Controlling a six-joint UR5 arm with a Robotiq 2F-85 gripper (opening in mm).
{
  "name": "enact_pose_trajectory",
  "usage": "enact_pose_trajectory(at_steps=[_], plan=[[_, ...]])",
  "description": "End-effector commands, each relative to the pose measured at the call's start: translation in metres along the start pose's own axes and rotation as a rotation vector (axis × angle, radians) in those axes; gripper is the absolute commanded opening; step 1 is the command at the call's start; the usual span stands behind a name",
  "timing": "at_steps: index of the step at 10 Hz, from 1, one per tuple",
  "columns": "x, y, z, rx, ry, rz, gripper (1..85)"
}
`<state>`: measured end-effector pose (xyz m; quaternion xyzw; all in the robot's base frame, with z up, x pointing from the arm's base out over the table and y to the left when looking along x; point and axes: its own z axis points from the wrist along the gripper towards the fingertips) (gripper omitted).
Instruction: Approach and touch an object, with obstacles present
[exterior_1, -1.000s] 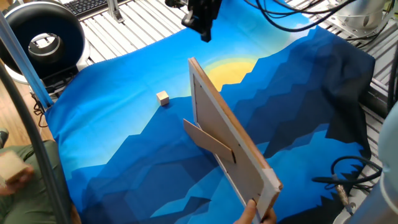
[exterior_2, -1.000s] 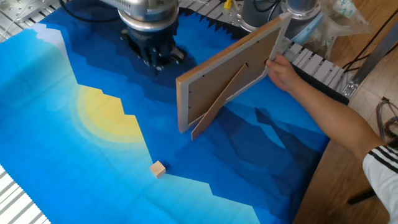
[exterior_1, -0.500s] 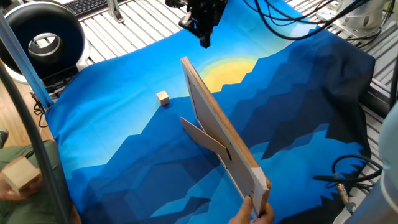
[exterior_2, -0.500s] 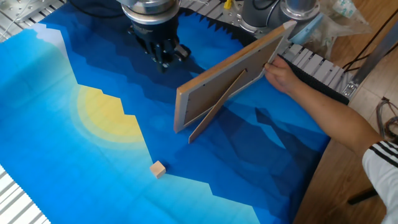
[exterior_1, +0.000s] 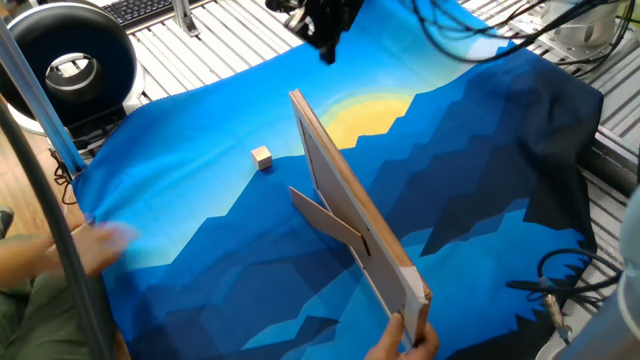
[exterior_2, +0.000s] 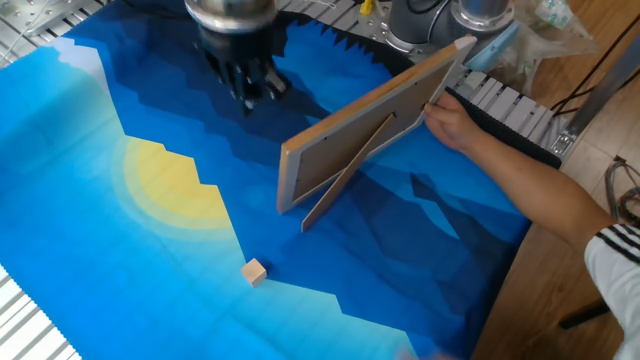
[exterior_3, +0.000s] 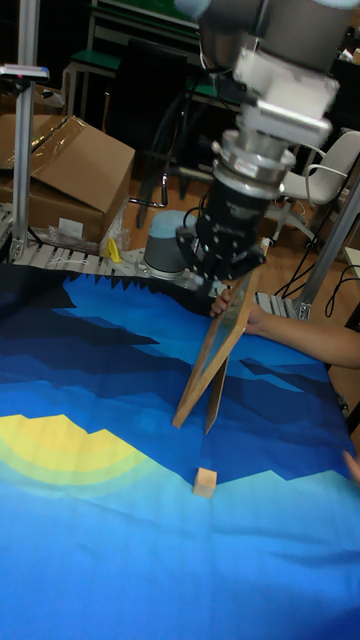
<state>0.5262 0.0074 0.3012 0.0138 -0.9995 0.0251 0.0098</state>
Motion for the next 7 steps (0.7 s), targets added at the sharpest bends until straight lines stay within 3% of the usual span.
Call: enact_pose_trajectory(at_steps=[1,4,6,7], plan=[[0.015,-0.041,-0.032,-0.026,0.032,-0.053,1.0],[0.016,-0.074,-0.011,-0.009,0.011,-0.082,1.0],[0.016,-0.081,0.007,-0.004,0.011,-0.049,1.0],[0.017,-0.073,0.015,-0.036,0.010,-0.015,1.0]])
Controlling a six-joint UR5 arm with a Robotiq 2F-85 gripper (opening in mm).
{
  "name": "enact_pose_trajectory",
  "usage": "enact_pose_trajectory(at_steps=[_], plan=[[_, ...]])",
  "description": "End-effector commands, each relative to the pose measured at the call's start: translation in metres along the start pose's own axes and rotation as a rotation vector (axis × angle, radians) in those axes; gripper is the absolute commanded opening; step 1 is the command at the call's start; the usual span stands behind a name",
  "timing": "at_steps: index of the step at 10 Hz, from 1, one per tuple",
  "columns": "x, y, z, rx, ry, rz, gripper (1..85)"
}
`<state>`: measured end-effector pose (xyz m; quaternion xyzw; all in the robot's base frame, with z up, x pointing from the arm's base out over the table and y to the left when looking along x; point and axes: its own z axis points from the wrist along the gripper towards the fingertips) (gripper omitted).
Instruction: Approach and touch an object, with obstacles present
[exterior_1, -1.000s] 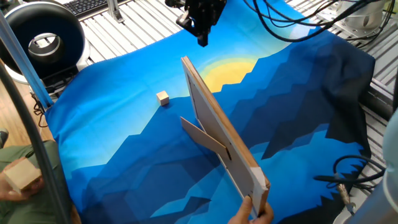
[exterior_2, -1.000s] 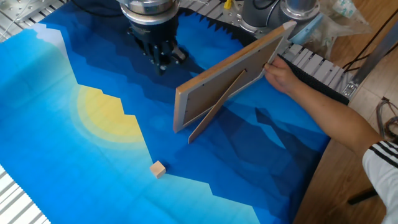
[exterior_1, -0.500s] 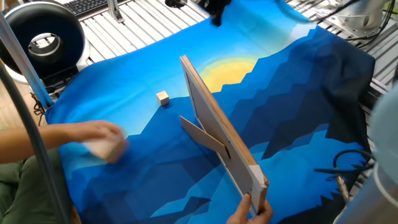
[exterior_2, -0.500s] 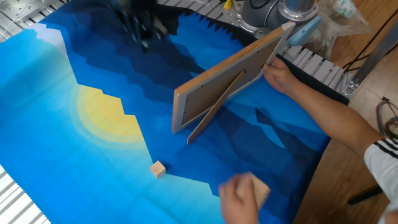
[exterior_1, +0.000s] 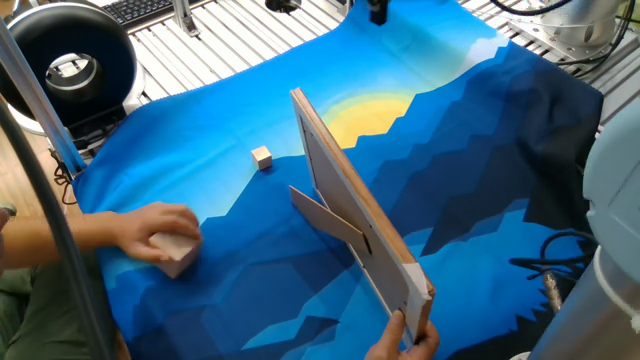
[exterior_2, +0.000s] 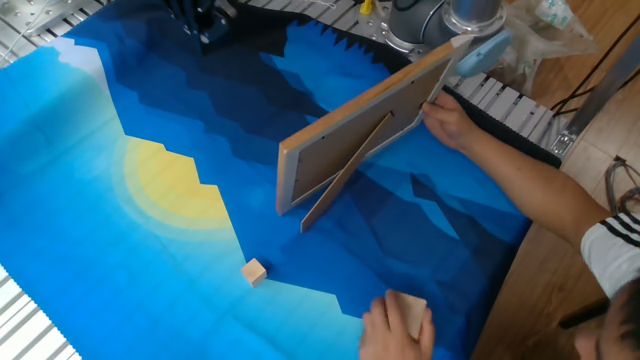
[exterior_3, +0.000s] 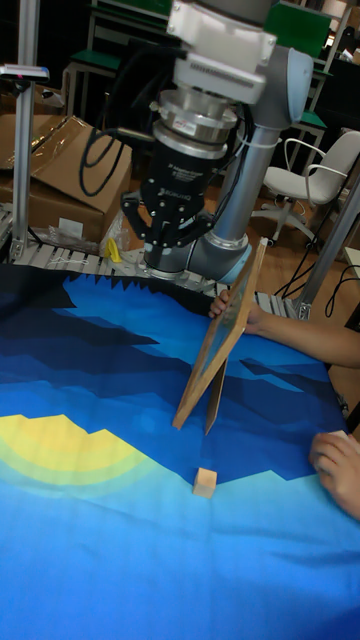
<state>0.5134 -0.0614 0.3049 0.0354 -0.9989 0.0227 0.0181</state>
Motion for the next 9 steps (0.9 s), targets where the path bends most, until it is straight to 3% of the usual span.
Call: enact_pose_trajectory(at_steps=[1,6,9], plan=[[0.002,0.007,0.017,-0.053,-0.013,0.082,1.0],[-0.014,0.012,0.034,-0.050,-0.060,0.116,1.0],[-0.015,0.017,0.036,-0.082,-0.069,0.123,1.0]])
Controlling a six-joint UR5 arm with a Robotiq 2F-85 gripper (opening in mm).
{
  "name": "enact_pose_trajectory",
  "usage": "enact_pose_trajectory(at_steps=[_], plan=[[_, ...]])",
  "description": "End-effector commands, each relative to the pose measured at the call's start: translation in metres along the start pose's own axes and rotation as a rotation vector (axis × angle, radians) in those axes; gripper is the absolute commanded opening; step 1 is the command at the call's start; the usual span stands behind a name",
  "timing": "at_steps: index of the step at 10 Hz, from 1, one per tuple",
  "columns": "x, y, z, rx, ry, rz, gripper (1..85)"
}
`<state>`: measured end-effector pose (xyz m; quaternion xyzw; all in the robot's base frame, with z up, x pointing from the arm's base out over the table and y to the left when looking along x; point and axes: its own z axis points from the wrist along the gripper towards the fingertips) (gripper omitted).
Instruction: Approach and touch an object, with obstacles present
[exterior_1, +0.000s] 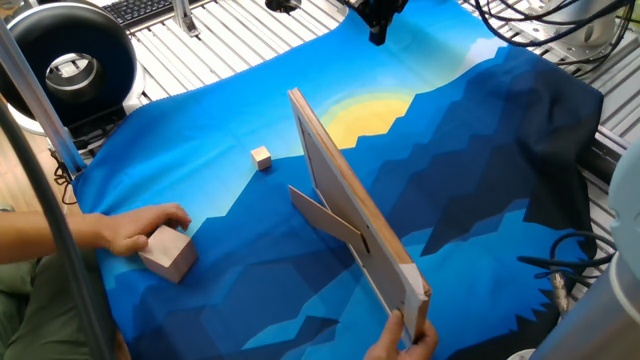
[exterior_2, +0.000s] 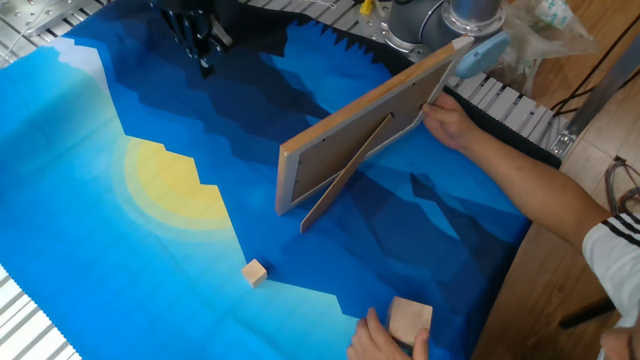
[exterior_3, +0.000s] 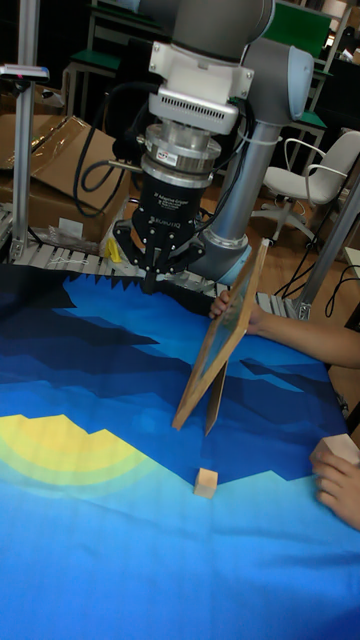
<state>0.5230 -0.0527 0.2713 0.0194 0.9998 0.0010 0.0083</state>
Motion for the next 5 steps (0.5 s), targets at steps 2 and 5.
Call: enact_pose_trajectory(at_steps=[2,5], plan=[[-0.0035,0.0091,0.0057,-0.037,-0.019,0.009,1.0],[-0.0058,0.0074,0.0082,-0.025,-0.027,-0.007,1.0]])
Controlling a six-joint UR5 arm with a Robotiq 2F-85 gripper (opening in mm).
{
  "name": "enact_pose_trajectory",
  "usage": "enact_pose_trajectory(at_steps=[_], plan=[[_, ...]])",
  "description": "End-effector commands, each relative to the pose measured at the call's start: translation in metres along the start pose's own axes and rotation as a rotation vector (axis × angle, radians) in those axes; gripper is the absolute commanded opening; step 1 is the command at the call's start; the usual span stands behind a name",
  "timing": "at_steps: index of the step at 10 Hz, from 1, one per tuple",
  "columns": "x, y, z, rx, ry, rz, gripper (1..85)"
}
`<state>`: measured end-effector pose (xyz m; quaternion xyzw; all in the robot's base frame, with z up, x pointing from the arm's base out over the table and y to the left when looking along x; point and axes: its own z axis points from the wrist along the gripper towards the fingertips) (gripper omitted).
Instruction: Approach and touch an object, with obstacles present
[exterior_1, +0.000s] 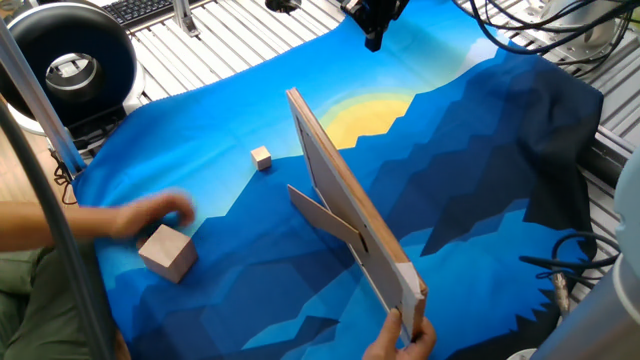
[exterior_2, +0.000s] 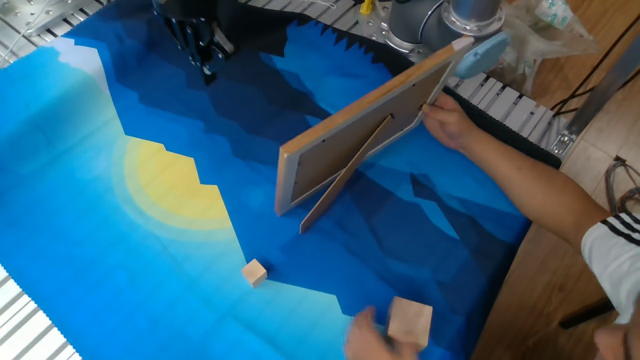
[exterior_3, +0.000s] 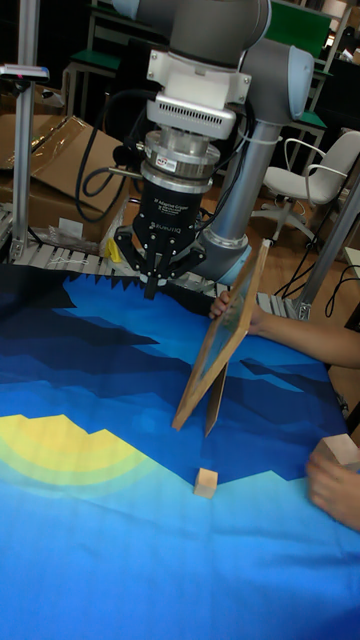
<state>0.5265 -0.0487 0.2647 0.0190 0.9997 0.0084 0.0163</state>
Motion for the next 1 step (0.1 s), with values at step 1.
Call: enact_pose_trajectory(at_steps=[1], plan=[[-0.0025,0.0023,0.0017,-0.005,-0.011,-0.008,1.0]])
